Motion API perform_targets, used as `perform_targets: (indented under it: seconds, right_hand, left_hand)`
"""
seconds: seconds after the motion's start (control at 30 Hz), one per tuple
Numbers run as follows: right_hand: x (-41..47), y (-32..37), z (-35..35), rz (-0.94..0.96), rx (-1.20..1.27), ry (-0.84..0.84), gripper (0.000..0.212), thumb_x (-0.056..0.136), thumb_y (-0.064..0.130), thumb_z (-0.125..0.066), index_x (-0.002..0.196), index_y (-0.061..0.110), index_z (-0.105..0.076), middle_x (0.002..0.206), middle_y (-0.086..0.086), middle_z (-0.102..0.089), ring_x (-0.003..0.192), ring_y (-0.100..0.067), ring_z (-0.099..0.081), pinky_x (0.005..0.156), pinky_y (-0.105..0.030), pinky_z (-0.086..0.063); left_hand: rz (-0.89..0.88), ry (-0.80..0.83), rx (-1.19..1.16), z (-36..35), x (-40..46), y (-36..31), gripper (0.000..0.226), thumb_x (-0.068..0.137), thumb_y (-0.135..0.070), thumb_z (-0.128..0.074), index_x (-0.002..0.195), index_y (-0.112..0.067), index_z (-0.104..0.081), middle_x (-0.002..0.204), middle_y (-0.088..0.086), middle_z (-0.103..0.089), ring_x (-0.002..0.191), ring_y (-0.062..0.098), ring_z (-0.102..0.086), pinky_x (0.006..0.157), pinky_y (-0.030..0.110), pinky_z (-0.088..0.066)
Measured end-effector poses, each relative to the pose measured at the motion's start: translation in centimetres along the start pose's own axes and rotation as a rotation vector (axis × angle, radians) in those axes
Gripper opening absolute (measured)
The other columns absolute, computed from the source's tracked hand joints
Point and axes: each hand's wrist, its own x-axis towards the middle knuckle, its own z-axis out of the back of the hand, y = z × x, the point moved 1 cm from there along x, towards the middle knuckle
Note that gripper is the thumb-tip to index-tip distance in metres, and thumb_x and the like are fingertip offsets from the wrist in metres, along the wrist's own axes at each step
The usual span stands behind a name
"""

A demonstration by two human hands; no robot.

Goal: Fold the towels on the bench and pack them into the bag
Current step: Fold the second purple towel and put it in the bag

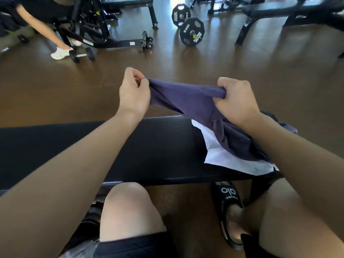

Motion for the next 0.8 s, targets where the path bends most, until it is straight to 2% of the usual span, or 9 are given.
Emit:
perform_targets:
  seconds: [0.1,0.23,0.3,0.37,0.43,0.5,0.53,0.63,0.8]
  right_hand:
    - [1.0,2.2,-0.3,-0.002,0.119,-0.036,0.021,0.075,0.003,-0.047,0.064,0.016,-0.034,0.055,0.001,-0.038,0.059,-0.022,-0.032,0.053,-0.035,-0.025]
    - [2.8,6.5,-0.3,-0.060,0.305,-0.087,0.032,0.070,0.001,-0.052,0.061,0.024,-0.031,0.059,0.007,-0.038,0.057,-0.010,-0.033,0.050,-0.021,-0.025]
    - [3.3,9.9,-0.8,-0.106,0.524,-0.059,0.036,0.066,0.000,-0.059,0.060,0.024,-0.031,0.059,0.008,-0.033,0.059,-0.011,-0.029,0.054,-0.027,-0.026]
    - [2.8,13.9,-2.2,-0.176,0.766,0.116,0.037,0.063,0.000,-0.065,0.058,0.021,-0.035,0.058,0.009,-0.032,0.062,-0.014,-0.029,0.059,-0.030,-0.024]
    - [1.2,17.3,-4.4,-0.167,0.833,0.448,0.030,0.071,0.001,-0.070,0.066,0.017,-0.045,0.064,0.005,-0.040,0.065,-0.016,-0.039,0.059,-0.030,-0.033]
    - [-1.0,19.4,-7.0,-0.135,0.803,0.813,0.021,0.081,0.007,-0.072,0.092,0.014,-0.055,0.084,-0.002,-0.056,0.078,-0.019,-0.057,0.066,-0.032,-0.053]
    - [-2.0,19.4,-8.5,-0.104,0.710,0.922,0.028,0.084,0.011,-0.072,0.107,0.014,-0.056,0.096,-0.005,-0.062,0.089,-0.022,-0.063,0.076,-0.035,-0.059]
    - [-4.0,17.1,-12.1,0.074,0.298,0.840,0.037,0.086,0.017,-0.066,0.121,0.016,-0.055,0.108,-0.006,-0.067,0.102,-0.027,-0.063,0.088,-0.040,-0.052]
    - [-6.2,12.4,-13.9,0.090,0.094,0.773,0.034,0.091,0.018,-0.059,0.125,0.015,-0.058,0.113,-0.005,-0.067,0.103,-0.026,-0.060,0.091,-0.040,-0.049]
  left_hand:
    - [-0.016,-0.067,0.009,2.0,0.8,-0.1,0.009,0.098,-0.011,-0.042,0.100,-0.019,-0.047,0.082,-0.013,-0.050,0.074,0.000,-0.047,0.062,0.009,-0.038]
    - [-0.022,-0.169,0.010,5.0,2.2,0.1,0.008,0.098,-0.012,-0.042,0.101,-0.018,-0.045,0.083,-0.013,-0.049,0.076,0.004,-0.047,0.064,0.011,-0.037]
    - [0.008,-0.208,0.027,6.8,3.0,0.7,0.007,0.100,-0.015,-0.040,0.101,-0.017,-0.046,0.087,-0.010,-0.052,0.082,0.010,-0.049,0.069,0.017,-0.039]
    - [0.054,-0.259,0.043,8.9,3.9,1.7,0.014,0.101,-0.018,-0.038,0.105,-0.015,-0.050,0.096,-0.003,-0.058,0.089,0.017,-0.054,0.076,0.023,-0.045]
    - [0.149,-0.284,0.121,10.9,4.4,3.1,0.028,0.103,-0.022,-0.035,0.120,-0.010,-0.054,0.110,0.005,-0.058,0.099,0.025,-0.054,0.083,0.029,-0.043]
    - [0.329,-0.194,0.274,12.8,4.3,5.9,0.039,0.104,-0.032,-0.036,0.138,-0.012,-0.043,0.129,0.015,-0.051,0.113,0.031,-0.052,0.093,0.035,-0.041]
    - [0.443,-0.103,0.361,13.5,3.8,7.6,0.046,0.103,-0.039,-0.040,0.144,-0.017,-0.035,0.138,0.019,-0.044,0.120,0.036,-0.050,0.101,0.041,-0.040]
    - [0.631,0.047,0.588,14.7,1.2,12.5,0.060,0.099,-0.048,-0.044,0.151,-0.026,-0.023,0.149,0.022,-0.029,0.128,0.044,-0.042,0.112,0.051,-0.033]
    - [0.644,0.237,0.537,12.4,-2.6,15.3,0.071,0.093,-0.059,-0.056,0.145,-0.018,-0.032,0.141,0.021,-0.042,0.126,0.039,-0.046,0.107,0.044,-0.037]
